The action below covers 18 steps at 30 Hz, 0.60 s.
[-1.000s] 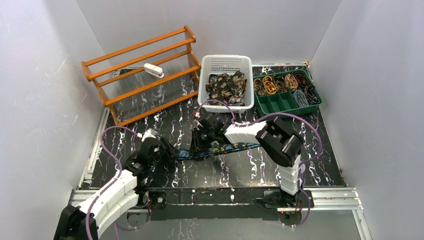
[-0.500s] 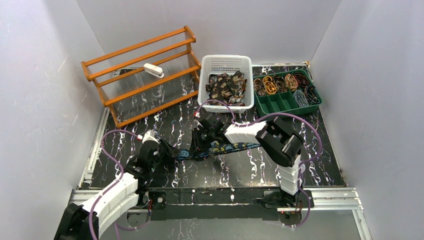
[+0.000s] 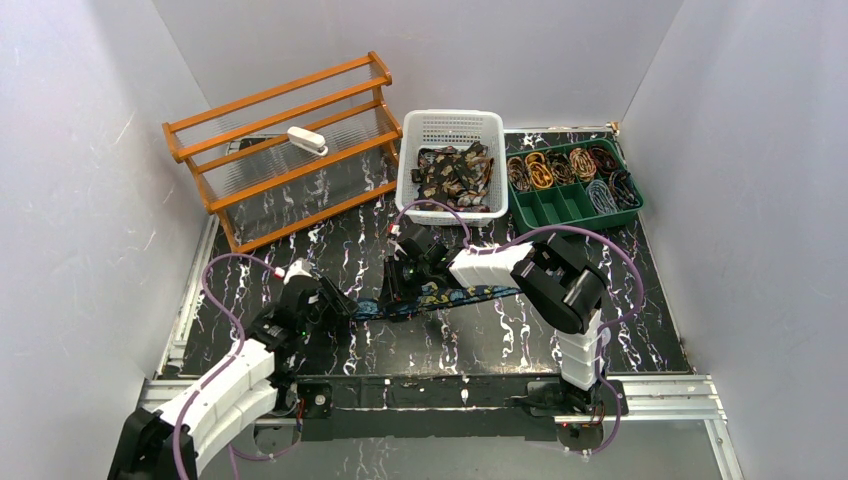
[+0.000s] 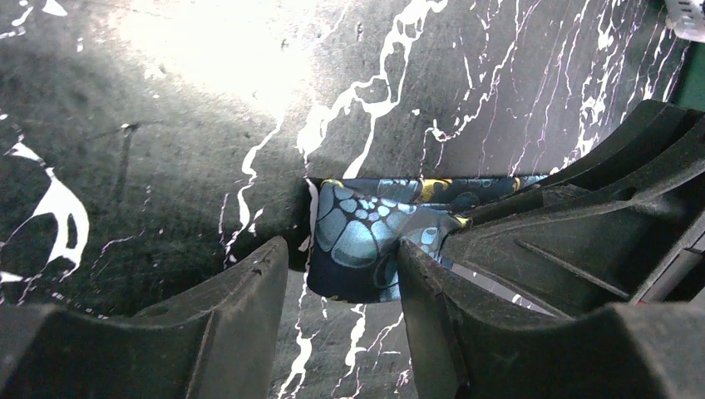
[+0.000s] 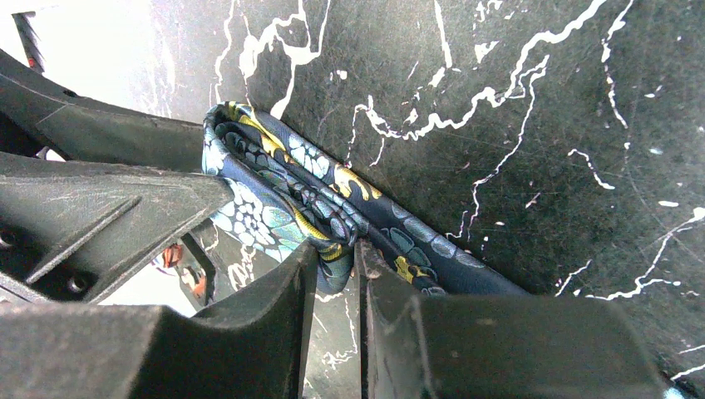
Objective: Roll the ties
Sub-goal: Roll the tie at the center of the board.
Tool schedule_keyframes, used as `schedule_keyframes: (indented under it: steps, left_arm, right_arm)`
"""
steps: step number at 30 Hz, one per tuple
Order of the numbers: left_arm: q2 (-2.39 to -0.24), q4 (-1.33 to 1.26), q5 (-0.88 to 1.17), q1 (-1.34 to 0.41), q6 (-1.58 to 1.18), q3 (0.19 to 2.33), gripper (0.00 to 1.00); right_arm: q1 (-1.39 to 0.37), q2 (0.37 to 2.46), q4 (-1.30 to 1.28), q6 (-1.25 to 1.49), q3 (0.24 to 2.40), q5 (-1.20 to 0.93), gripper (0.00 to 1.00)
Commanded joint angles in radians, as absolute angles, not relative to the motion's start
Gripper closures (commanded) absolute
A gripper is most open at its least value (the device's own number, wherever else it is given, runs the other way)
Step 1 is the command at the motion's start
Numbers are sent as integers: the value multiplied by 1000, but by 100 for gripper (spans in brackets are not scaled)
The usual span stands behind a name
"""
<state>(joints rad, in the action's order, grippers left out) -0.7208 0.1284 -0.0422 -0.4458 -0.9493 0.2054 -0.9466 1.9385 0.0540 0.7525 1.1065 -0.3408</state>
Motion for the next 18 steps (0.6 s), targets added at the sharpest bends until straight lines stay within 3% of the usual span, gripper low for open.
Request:
schedule_keyframes:
  steps: [1, 9, 18]
  left_arm:
    - [-803, 150, -26, -439, -912, 214, 50]
    - [-786, 74, -21, -439, -942, 163, 55]
    - [-774, 5, 0, -439, -936, 129, 70]
  right_arm:
    - [-946, 1974, 2, 724, 1094, -311, 69]
    - [-946, 1974, 2, 730, 1087, -306, 69]
    - [-946, 1963, 2, 725, 1097, -315, 68]
